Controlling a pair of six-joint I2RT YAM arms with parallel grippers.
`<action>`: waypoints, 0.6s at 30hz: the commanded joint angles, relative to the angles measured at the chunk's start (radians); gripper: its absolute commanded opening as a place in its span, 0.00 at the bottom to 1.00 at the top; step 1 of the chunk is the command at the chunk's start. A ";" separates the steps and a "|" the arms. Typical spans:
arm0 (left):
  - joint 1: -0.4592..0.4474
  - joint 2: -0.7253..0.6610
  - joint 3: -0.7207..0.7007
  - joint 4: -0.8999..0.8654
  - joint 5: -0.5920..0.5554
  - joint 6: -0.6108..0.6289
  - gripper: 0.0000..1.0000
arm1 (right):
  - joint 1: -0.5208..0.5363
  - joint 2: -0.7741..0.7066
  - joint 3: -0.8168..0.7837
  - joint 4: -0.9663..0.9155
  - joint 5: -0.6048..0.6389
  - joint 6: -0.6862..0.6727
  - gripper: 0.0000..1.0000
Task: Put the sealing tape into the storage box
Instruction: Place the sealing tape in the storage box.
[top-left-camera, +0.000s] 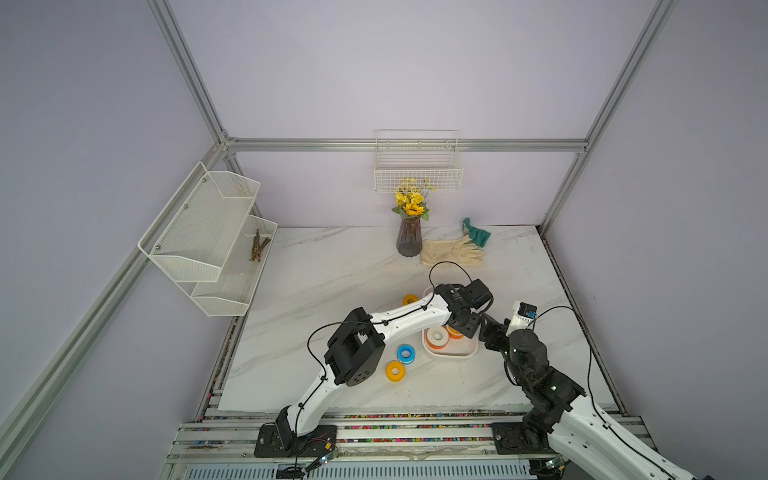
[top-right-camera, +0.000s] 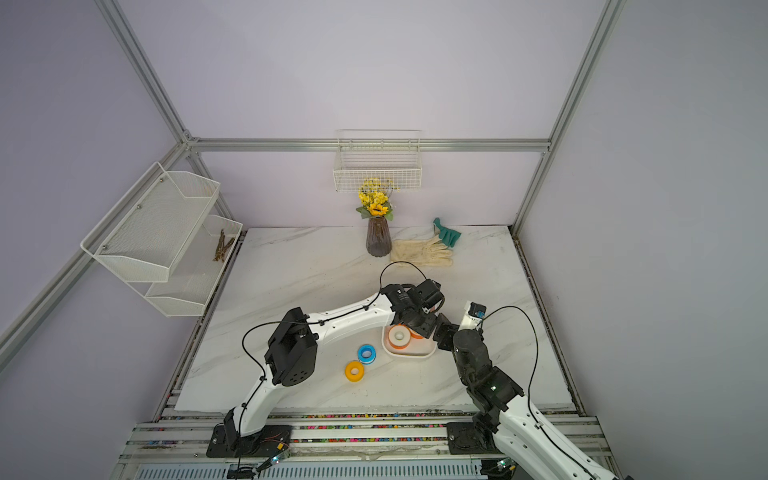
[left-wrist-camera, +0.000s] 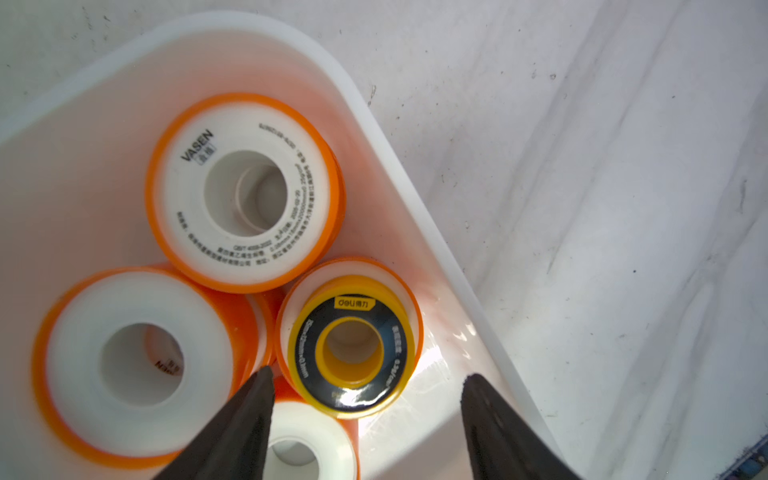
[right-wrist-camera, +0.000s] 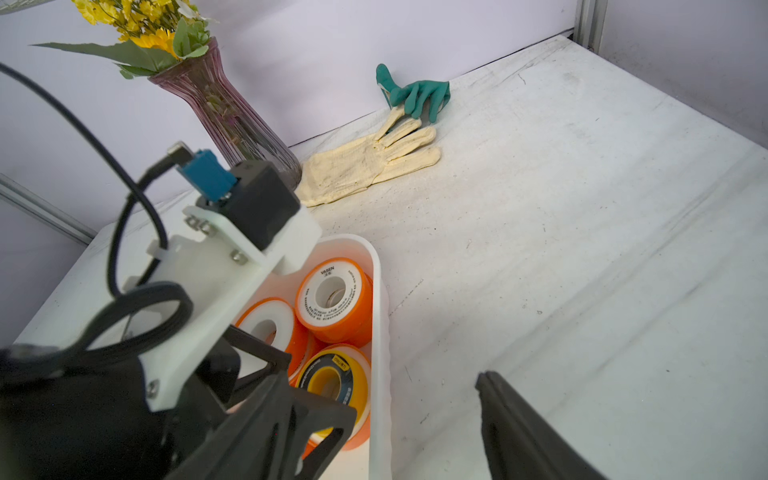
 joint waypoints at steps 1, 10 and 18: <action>-0.004 -0.067 -0.013 -0.020 -0.030 -0.004 0.70 | -0.002 -0.004 0.001 -0.003 0.004 0.001 0.76; 0.027 -0.194 -0.092 -0.062 -0.097 -0.016 0.68 | -0.002 -0.005 0.001 0.027 -0.053 -0.044 0.80; 0.095 -0.540 -0.407 -0.068 -0.178 -0.046 0.66 | -0.003 0.088 0.076 0.061 -0.192 -0.121 0.80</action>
